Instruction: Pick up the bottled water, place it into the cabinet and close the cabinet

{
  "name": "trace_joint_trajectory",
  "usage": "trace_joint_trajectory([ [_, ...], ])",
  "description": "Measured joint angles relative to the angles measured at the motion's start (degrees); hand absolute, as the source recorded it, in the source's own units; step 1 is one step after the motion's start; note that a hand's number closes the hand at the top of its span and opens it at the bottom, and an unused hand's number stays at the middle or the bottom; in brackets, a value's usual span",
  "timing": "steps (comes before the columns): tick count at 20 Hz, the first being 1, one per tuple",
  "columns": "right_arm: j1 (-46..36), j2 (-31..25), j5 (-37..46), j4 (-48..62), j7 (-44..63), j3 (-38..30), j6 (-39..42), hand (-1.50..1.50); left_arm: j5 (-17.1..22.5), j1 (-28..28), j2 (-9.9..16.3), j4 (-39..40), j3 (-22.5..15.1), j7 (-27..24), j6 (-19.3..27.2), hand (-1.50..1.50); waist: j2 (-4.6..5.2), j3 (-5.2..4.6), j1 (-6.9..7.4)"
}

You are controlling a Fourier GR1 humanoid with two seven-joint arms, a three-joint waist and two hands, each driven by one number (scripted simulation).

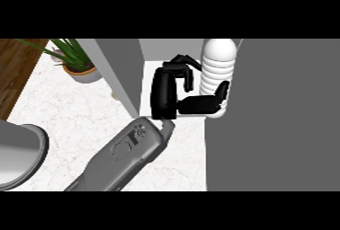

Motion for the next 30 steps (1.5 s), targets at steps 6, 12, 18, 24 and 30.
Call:
trace_joint_trajectory([
  [6, -0.8, -0.4, -0.8, 0.3, 0.7, -1.2, 0.5, -1.50, 0.9, -3.5, -0.2, 9.5, 2.5, -2.4, -2.6, 1.50, 0.13, 0.03, -0.02],
  [12, -1.9, -0.3, -1.6, 0.6, 1.7, -1.3, 0.7, -1.50, 3.3, -6.3, -0.2, 18.1, 7.2, -6.0, -5.6, 1.50, 0.26, 0.04, -0.21],
  [18, -2.2, -0.8, -2.3, 0.9, 2.0, -2.0, 1.7, -1.50, 6.6, -9.4, -0.2, 27.0, 10.9, -12.1, -7.6, 1.50, 0.43, 0.03, -0.90],
  [24, -2.7, -0.9, -3.0, 1.2, 1.7, -2.1, 2.4, -1.50, 4.8, -14.3, -0.2, 37.2, 11.2, -15.0, -7.9, -1.50, 0.57, 0.05, -1.23],
  [30, -3.2, -0.2, -3.4, 1.4, 1.9, -1.4, 2.4, -1.50, 2.6, -19.9, -0.1, 46.7, 11.5, -14.9, -8.8, -1.50, 0.71, 0.05, -1.56],
])
